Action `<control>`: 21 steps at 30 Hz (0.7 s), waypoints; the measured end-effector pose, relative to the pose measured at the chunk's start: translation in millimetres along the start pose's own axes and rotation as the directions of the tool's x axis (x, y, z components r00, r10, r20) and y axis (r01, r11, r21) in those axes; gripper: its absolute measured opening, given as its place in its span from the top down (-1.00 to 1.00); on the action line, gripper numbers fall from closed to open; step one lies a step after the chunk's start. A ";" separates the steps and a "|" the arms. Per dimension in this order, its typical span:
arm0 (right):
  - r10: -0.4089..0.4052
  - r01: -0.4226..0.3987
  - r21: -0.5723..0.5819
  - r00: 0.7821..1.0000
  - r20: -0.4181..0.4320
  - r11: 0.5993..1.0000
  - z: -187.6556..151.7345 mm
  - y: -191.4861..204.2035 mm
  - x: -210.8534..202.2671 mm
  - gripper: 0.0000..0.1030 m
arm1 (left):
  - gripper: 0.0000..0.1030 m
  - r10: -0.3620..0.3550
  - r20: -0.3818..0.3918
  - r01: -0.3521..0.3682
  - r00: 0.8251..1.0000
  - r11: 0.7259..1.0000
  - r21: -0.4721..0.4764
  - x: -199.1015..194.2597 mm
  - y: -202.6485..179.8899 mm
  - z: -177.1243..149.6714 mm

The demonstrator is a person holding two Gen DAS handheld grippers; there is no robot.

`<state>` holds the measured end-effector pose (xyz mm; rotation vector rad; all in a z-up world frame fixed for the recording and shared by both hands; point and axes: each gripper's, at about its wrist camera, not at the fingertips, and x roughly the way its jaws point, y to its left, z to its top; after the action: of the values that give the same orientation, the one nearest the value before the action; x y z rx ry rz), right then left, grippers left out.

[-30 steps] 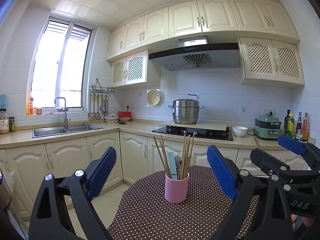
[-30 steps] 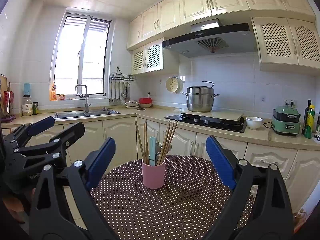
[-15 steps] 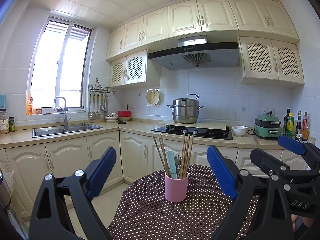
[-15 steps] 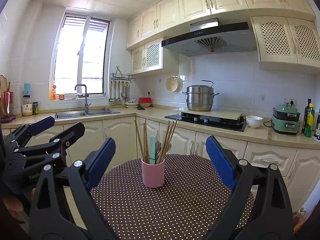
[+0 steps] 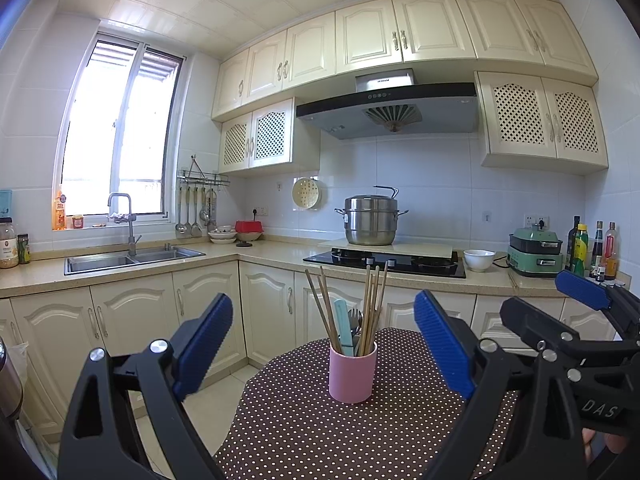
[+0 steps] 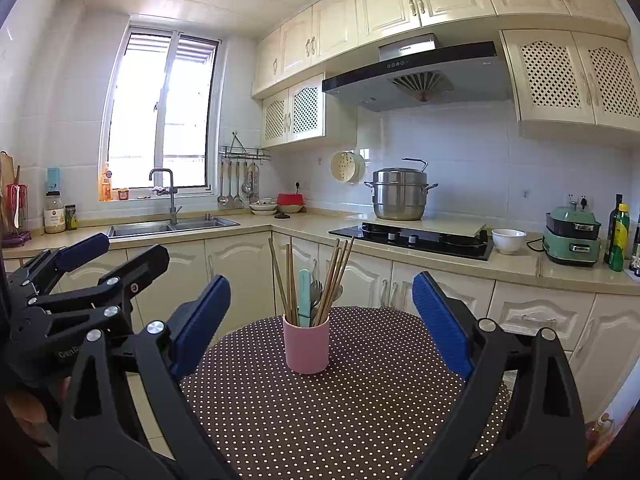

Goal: Organize utensils

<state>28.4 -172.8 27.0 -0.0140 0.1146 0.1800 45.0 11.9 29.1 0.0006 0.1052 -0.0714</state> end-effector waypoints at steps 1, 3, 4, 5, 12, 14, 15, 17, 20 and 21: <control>0.000 0.000 0.000 1.000 0.000 1.000 -0.2 0.0 -0.2 -0.77 | -0.76 -0.001 0.000 0.001 1.000 1.000 0.000 0.2 0.0 0.2; 0.000 0.000 0.000 1.000 0.000 1.000 -0.2 0.0 -0.1 -0.77 | -0.76 -0.002 -0.002 0.002 1.000 1.000 0.000 1.6 -0.1 1.1; 0.000 0.000 0.000 1.000 0.000 1.000 0.0 -0.1 0.0 -0.77 | -0.76 -0.002 -0.001 0.002 1.000 1.000 0.000 1.6 -0.2 1.2; 0.000 0.000 0.000 1.000 0.000 1.000 -0.2 -0.1 -0.2 -0.77 | -0.76 -0.002 -0.002 0.002 1.000 1.000 0.001 1.2 0.0 0.7; 0.000 0.000 0.001 1.000 -0.001 1.000 -0.6 0.1 -0.4 -0.77 | -0.76 -0.003 -0.003 0.003 1.000 1.000 0.001 1.2 0.5 -0.1; 0.001 -0.001 0.002 1.000 -0.002 1.000 -0.4 -0.1 -0.2 -0.77 | -0.76 -0.003 -0.004 0.003 1.000 1.000 0.002 1.0 0.9 -1.8; 0.002 -0.002 0.002 1.000 -0.003 1.000 -0.9 0.0 0.3 -0.77 | -0.76 -0.003 -0.004 0.003 1.000 1.000 0.001 1.4 0.9 -1.5; 0.002 -0.002 0.002 1.000 -0.003 1.000 -0.8 0.1 0.2 -0.77 | -0.76 -0.003 -0.004 0.003 1.000 1.000 0.002 1.8 1.0 -1.7; 0.003 -0.003 0.003 1.000 -0.003 1.000 -1.3 0.3 0.6 -0.77 | -0.76 -0.003 -0.003 0.003 1.000 1.000 0.001 1.8 1.2 -1.6; 0.003 -0.003 0.003 1.000 -0.003 1.000 -1.3 0.3 0.7 -0.77 | -0.76 -0.003 -0.003 0.003 1.000 1.000 0.001 1.7 1.4 -1.9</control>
<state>28.9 -172.5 25.7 -0.0113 0.1179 0.1826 46.6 13.2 27.1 0.0021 0.1084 -0.0744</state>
